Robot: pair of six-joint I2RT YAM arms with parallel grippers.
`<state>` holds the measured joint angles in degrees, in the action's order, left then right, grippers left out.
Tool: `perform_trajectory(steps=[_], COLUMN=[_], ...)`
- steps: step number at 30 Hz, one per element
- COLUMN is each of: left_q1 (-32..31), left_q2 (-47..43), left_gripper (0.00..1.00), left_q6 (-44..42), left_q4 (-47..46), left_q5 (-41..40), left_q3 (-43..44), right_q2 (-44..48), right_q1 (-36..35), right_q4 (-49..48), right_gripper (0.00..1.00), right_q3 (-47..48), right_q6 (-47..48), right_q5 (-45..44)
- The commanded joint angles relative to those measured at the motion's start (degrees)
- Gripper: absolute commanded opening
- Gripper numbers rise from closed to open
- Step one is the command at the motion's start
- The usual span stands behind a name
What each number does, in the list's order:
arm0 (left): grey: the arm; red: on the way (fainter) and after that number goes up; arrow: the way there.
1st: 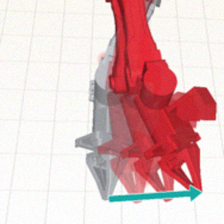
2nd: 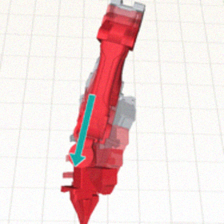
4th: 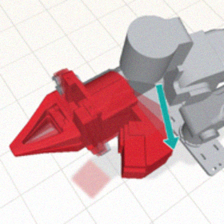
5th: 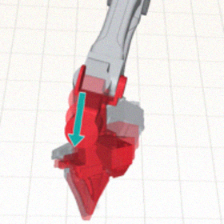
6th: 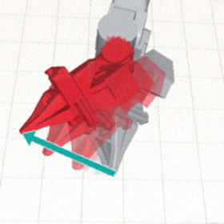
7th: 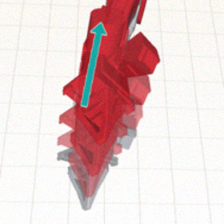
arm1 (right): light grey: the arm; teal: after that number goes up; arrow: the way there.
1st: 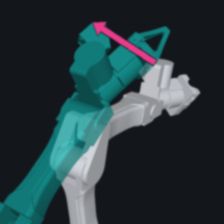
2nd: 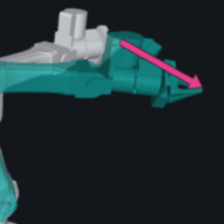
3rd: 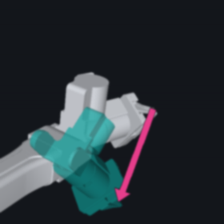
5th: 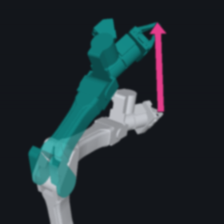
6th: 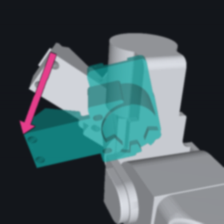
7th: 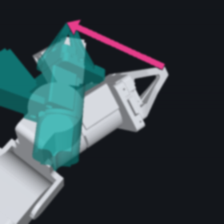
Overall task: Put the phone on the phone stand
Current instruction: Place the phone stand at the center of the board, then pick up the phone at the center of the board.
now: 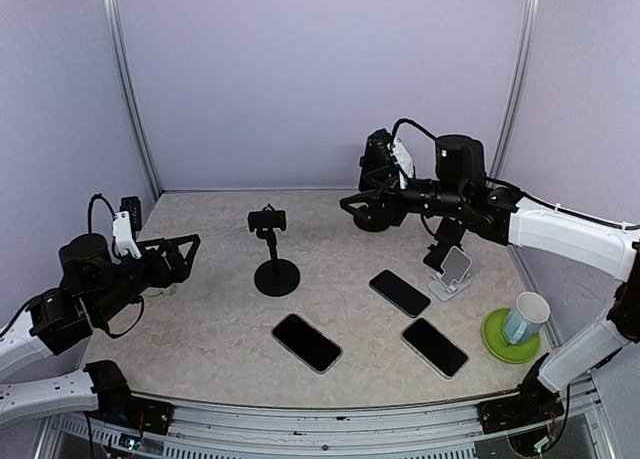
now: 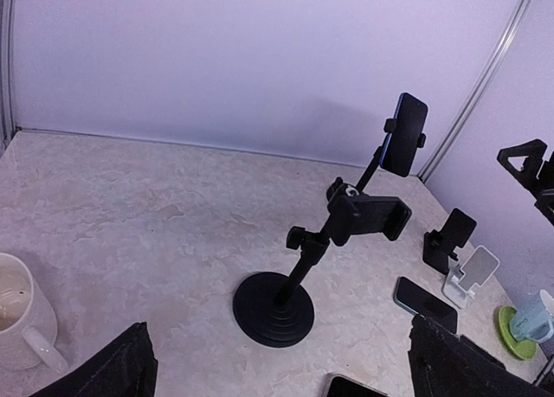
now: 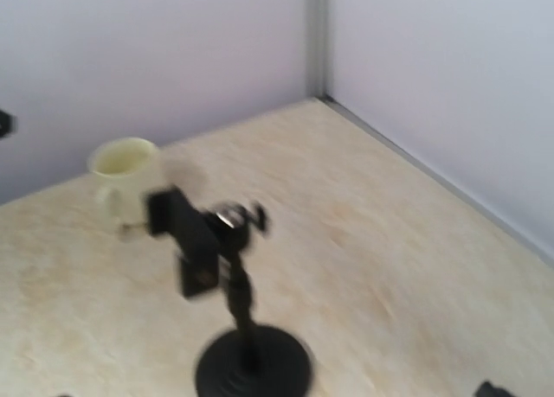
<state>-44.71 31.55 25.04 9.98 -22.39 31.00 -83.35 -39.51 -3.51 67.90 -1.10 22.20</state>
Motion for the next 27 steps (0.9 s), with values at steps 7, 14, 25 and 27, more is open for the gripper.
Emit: perform_trajectory(steps=[7,14,25,27], left_q1=[-1.03,-1.08,-1.52,-1.61], left_q2=[1.45,-0.48,3.09,4.79], left_gripper=[0.99,0.99,0.99,0.99], left_q6=[-1.06,-1.03,-1.85,-2.88], left_q4=[-3.8,-3.92,-3.61,-2.47], left_q5=[4.46,3.73,1.86,1.86], left_q3=[-0.59,0.23,3.02,4.57], right_q2=[8.21,7.95,2.62,2.22], right_q1=[2.53,2.69,2.91,4.02], right_q4=[5.87,21.42,26.5,25.07], right_gripper=[1.0,1.0,1.0,1.0], right_q3=[-10.73,-8.18,-10.21,-12.12], right_q6=[-8.4,-4.73,-0.85,-0.73], right_q5=[-15.11,-13.68,-18.2,-18.29])
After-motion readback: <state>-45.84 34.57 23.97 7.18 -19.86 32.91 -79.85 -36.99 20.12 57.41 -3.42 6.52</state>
